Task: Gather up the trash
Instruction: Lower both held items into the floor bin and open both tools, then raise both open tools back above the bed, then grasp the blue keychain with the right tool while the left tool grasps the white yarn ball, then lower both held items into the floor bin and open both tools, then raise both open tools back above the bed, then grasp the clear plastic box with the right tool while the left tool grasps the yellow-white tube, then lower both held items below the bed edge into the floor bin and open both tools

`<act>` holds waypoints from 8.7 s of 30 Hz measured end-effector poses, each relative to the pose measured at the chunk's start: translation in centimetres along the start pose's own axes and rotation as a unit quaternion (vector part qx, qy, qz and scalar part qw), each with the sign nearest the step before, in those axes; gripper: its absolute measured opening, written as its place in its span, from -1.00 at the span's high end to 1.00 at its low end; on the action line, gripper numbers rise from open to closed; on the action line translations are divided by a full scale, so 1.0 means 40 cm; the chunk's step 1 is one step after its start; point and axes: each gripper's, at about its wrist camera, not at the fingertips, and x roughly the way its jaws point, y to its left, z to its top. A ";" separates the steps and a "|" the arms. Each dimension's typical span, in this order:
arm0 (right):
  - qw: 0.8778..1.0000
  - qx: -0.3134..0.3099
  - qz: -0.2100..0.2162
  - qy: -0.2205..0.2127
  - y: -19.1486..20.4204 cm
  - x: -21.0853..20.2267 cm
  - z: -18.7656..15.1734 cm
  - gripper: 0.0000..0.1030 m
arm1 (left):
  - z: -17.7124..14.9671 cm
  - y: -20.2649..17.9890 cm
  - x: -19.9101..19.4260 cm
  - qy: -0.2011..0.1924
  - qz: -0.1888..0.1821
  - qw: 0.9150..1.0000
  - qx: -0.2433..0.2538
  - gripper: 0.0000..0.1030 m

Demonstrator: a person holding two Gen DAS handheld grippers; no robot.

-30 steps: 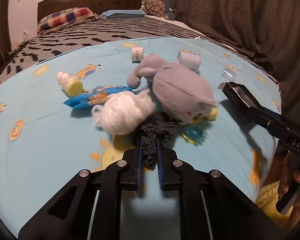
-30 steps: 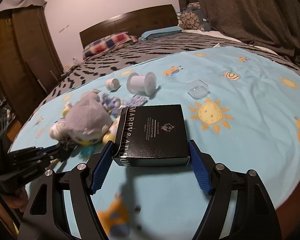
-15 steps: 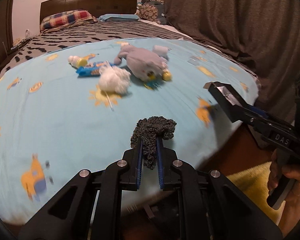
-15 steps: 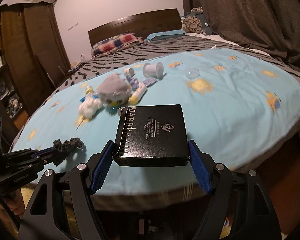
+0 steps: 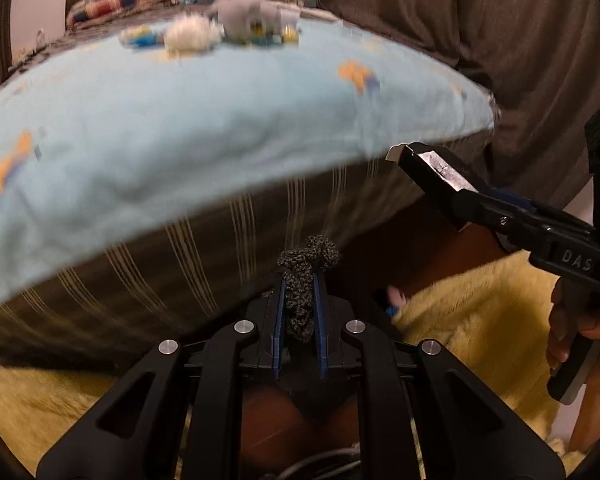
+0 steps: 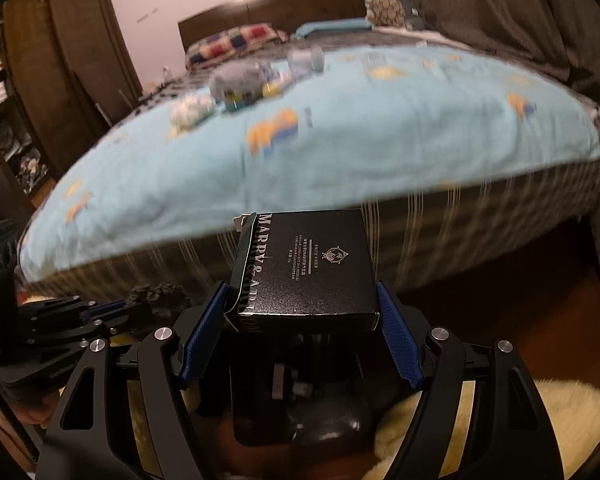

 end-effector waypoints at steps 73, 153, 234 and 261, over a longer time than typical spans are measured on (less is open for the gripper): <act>0.997 -0.049 0.053 -0.020 0.186 0.345 0.438 0.45 | 0.394 0.305 0.017 -0.040 0.061 0.997 -0.025 -0.70; 0.989 0.019 0.022 0.144 -0.030 0.258 -0.089 -0.05 | -0.099 -0.011 0.265 0.138 -0.024 0.990 -0.024 -0.14; 0.998 -0.005 -0.059 0.000 -0.234 0.404 0.690 0.27 | 0.722 0.014 0.347 0.002 -0.027 1.000 0.016 0.63; 0.998 -0.053 0.007 0.018 0.020 0.053 0.141 0.27 | 0.138 -0.047 -0.022 -0.024 -0.032 0.999 0.030 0.63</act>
